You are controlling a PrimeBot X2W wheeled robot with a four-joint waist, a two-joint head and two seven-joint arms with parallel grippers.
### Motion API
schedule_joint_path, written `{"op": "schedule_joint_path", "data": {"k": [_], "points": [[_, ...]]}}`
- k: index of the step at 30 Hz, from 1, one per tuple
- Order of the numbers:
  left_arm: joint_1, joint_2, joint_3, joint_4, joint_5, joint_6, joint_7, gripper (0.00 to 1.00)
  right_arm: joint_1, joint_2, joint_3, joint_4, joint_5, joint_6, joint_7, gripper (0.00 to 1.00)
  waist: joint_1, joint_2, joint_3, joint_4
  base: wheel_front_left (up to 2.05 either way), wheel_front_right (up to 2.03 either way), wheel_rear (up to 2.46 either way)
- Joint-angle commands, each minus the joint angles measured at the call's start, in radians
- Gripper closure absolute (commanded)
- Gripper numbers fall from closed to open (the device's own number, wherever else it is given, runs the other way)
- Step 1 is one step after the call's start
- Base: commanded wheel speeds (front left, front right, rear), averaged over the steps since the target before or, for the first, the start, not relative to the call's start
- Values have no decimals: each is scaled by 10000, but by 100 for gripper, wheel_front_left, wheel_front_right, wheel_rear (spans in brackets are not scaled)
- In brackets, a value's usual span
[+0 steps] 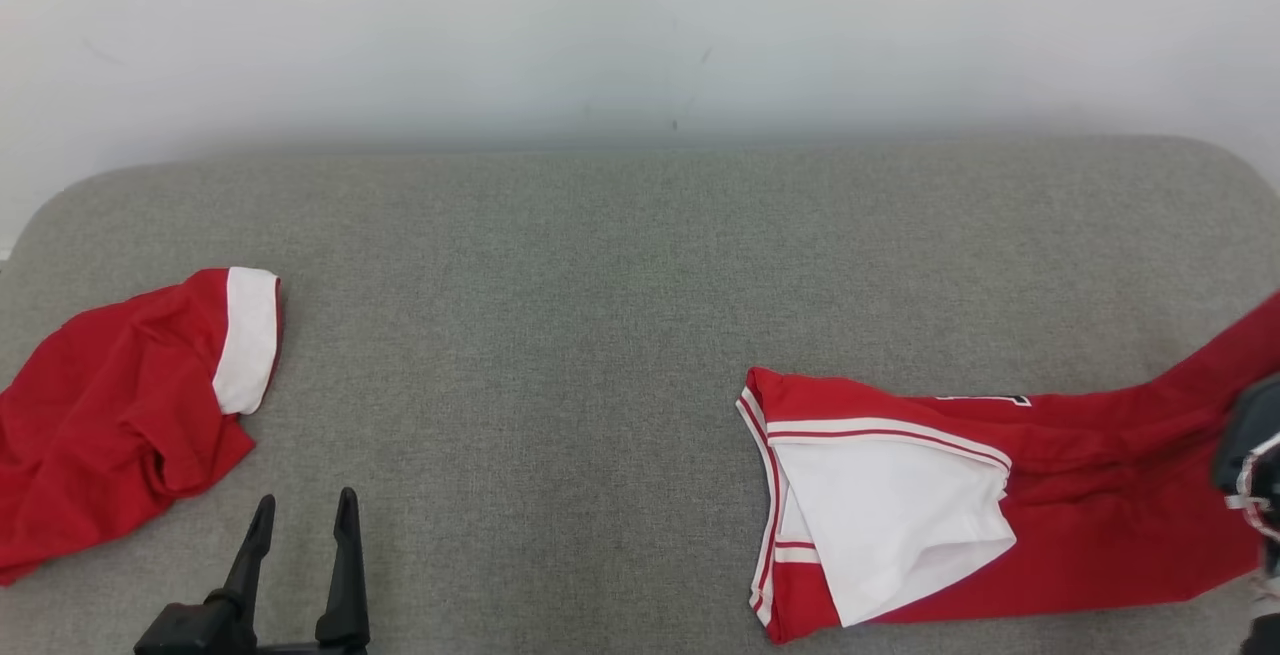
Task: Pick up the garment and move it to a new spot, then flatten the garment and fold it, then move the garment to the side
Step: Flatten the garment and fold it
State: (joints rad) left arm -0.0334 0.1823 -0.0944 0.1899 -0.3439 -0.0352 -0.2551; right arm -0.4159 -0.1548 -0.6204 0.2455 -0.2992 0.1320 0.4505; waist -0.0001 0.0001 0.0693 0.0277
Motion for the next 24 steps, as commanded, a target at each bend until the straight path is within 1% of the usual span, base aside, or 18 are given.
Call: {"op": "schedule_joint_path", "data": {"k": [1,5,6,7,9,13,14,15,17,24], "points": [[152,-59,-9,70,-47,-3,-67,0,282,329,569,-207,455,-28,170,100,1,-1,-134,20,0,0,0],[161,-122,-39,153,-74,-71,-74,0,792,767,2037,-550,1621,-28,475,100,1,-1,-199,56,0,0,0],[169,-132,-42,186,-77,-75,-79,0,946,832,2467,-648,1800,-28,490,100,1,-1,-217,65,0,0,0],[169,-132,-42,186,-77,-75,-79,0,946,832,2467,-648,1800,-28,490,100,1,-1,-217,65,0,0,0],[170,-168,-41,222,-96,-82,-89,0,1197,945,3203,-781,2199,-28,480,100,1,-1,-231,81,0,0,0],[101,-238,-89,263,-81,-134,-97,0,1498,1059,4768,-565,2979,-27,292,100,1,-1,-215,159,0,0,0],[73,-239,-97,286,-84,-159,-100,0,1507,1054,5121,-419,3438,-27,223,100,1,-1,-212,191,0,0,0],[44,-242,-105,303,-93,-151,-103,0,1483,1052,5400,-327,3629,-27,117,100,1,-1,-206,215,0,0,0],[-6,-225,-96,389,-130,-247,-107,0,1420,1039,5851,-23,4128,-27,-116,100,1,-1,-195,267,0,0,0],[-119,-330,-229,577,-54,-383,-104,0,1235,1056,6923,1144,4953,-27,-778,100,1,-1,-198,586,0,0,0]]}}
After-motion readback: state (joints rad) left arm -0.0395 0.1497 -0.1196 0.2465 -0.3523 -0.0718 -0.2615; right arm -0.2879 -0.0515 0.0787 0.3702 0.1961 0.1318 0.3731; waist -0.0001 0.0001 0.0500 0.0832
